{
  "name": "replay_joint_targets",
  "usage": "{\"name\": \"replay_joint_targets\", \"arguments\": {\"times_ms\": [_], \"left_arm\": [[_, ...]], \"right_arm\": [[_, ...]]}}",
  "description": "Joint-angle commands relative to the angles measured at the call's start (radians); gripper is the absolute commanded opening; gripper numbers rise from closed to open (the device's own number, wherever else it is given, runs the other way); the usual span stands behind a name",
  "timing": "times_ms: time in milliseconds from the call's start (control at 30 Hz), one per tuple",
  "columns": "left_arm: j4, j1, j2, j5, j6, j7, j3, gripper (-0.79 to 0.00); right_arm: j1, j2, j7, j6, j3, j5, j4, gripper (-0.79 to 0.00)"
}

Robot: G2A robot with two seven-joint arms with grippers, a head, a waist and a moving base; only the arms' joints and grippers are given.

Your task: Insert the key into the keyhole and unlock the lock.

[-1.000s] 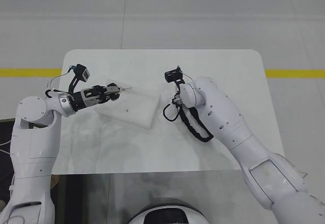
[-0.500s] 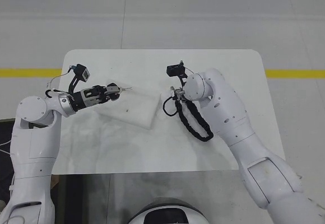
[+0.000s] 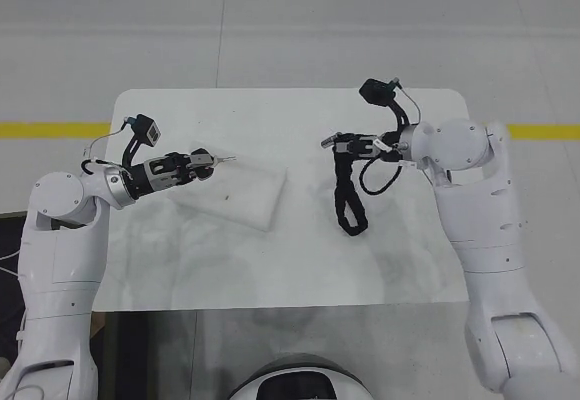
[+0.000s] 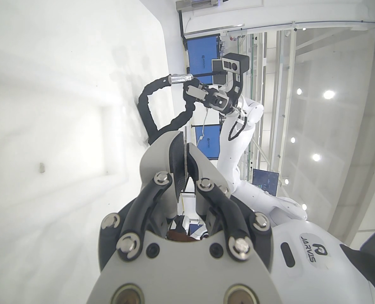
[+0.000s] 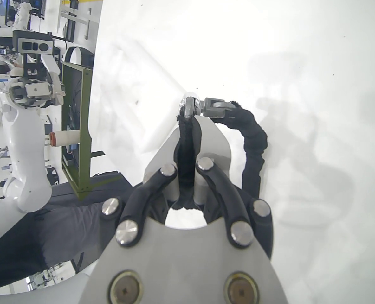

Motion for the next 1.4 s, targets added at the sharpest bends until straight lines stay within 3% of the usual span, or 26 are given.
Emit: {"name": "replay_joint_targets", "arguments": {"times_ms": [0, 67, 133, 233, 433, 600, 800, 967, 1167, 1367], "left_arm": [[0.000, 0.000, 0.000, 0.000, 0.000, 0.000, 0.000, -0.785], [0.000, 0.000, 0.000, 0.000, 0.000, 0.000, 0.000, -0.785], [-0.084, 0.101, -0.005, -0.095, -0.009, 0.089, -0.033, -0.785], [-0.140, 0.156, -0.013, -0.205, -0.021, 0.170, -0.034, -0.785], [-0.126, 0.171, -0.033, -0.403, 0.038, 0.186, 0.048, -0.785], [-0.137, 0.157, -0.041, -0.445, 0.085, 0.145, 0.096, -0.785], [-0.137, 0.157, -0.041, -0.445, 0.085, 0.145, 0.096, -0.785], [-0.244, 0.242, -0.030, -0.292, 0.047, 0.103, 0.091, -0.785], [-0.281, 0.240, -0.026, -0.234, -0.018, 0.100, 0.085, -0.785], [-0.280, 0.240, -0.031, -0.279, -0.024, 0.117, 0.104, -0.785]], "right_arm": [[0.000, 0.000, 0.000, 0.000, -0.002, 0.000, 0.001, -0.785], [-0.044, 0.002, -0.017, -0.002, 0.001, 0.009, -0.022, -0.785], [-0.150, 0.007, -0.075, -0.018, 0.044, 0.095, -0.109, -0.785], [-0.226, 0.009, -0.121, -0.067, 0.103, 0.313, -0.140, -0.785], [-0.281, 0.012, -0.053, -0.160, 0.168, 0.767, -0.098, -0.785], [-0.281, 0.016, 0.063, -0.217, 0.157, 0.979, -0.061, -0.785], [-0.281, 0.017, 0.064, -0.225, 0.158, 0.981, -0.059, -0.785], [-0.369, 0.026, 0.035, -0.249, 0.139, 0.905, -0.162, -0.785], [-0.382, 0.033, 0.037, -0.261, 0.089, 0.881, -0.215, -0.785], [-0.378, 0.038, 0.007, -0.274, 0.063, 0.888, -0.216, -0.785]]}}
